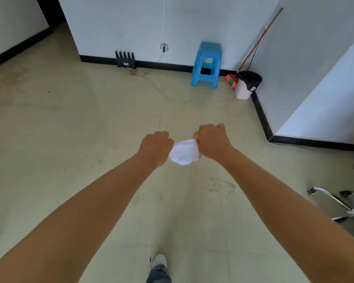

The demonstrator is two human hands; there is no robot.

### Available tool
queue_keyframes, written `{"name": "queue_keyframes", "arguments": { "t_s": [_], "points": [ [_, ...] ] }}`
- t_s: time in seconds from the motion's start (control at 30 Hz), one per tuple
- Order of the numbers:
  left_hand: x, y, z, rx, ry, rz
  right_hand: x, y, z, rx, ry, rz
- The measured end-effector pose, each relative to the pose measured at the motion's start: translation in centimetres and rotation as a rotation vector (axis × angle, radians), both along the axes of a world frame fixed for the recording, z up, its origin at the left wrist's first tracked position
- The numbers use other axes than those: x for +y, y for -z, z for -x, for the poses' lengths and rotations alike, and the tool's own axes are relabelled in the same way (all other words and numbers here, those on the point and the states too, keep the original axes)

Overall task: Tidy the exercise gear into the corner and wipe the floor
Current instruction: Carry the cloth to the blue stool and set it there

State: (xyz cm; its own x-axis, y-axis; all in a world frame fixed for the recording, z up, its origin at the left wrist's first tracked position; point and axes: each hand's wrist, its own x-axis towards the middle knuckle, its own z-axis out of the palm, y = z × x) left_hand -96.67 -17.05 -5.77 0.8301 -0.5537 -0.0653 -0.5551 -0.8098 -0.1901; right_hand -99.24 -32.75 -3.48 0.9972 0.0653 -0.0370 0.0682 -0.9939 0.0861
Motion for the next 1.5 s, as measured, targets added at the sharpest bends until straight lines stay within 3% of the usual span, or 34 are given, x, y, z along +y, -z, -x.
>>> {"name": "queue_keyframes", "arguments": {
  "t_s": [0.3, 0.43, 0.53, 0.73, 1.2, 1.5],
  "points": [
    [-9.5, -1.4, -26.6, 0.046, 0.043, 0.003, -10.1, -0.4, -26.2, -0.033, 0.072, -0.010],
    [-14.7, -1.8, -39.0, -0.122, 0.116, 0.041, -15.7, 0.8, -38.5, -0.011, 0.059, -0.073],
    [-18.5, -2.3, -47.5, 0.026, 0.121, -0.018, -19.5, 0.6, -47.4, 0.033, 0.047, -0.089],
    [-25.4, -1.5, -64.5, 0.111, 0.089, -0.071, -26.6, 0.6, -63.8, 0.150, 0.101, -0.153],
    [-47.0, -1.8, -107.5, 0.120, 0.257, -0.092, -47.1, 0.6, -104.6, 0.209, 0.204, -0.126],
    [-62.0, 1.1, -131.3, 0.236, 0.180, -0.113, -62.1, 2.4, -128.9, 0.310, 0.198, -0.175]
  ]
}}
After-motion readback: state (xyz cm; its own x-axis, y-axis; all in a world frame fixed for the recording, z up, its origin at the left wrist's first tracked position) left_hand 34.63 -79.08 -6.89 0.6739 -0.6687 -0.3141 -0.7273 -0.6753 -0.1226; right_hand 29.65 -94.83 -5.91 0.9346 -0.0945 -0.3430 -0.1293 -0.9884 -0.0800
